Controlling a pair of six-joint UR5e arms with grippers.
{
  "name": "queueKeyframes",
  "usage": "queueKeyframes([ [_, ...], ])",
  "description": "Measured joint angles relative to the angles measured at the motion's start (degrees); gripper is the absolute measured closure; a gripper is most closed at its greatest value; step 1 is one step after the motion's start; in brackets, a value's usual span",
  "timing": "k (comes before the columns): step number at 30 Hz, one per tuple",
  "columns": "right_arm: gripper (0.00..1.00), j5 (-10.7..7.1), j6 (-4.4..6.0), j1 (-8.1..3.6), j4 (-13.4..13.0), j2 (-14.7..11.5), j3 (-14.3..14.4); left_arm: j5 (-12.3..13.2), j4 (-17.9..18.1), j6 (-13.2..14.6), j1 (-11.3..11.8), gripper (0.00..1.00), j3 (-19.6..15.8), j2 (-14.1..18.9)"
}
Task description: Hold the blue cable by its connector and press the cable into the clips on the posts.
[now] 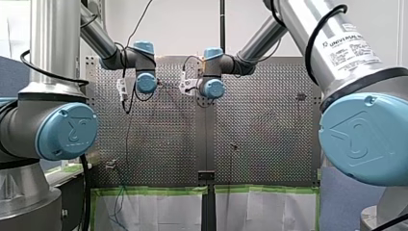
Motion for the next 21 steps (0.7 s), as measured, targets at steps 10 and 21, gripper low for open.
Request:
queueKeyframes([
  [10, 1.00, 0.08, 0.23, 0.48, 0.9, 0.6, -4.0, 1.0, -1.5, -1.0, 0.2, 1.00, 2.7, -0.4],
  [21, 1.00, -0.06, 1.20, 0.70, 1.4, 0.9, -5.5, 1.8, -1.6, -1.6, 1.4, 1.00, 3.2, -2.6],
])
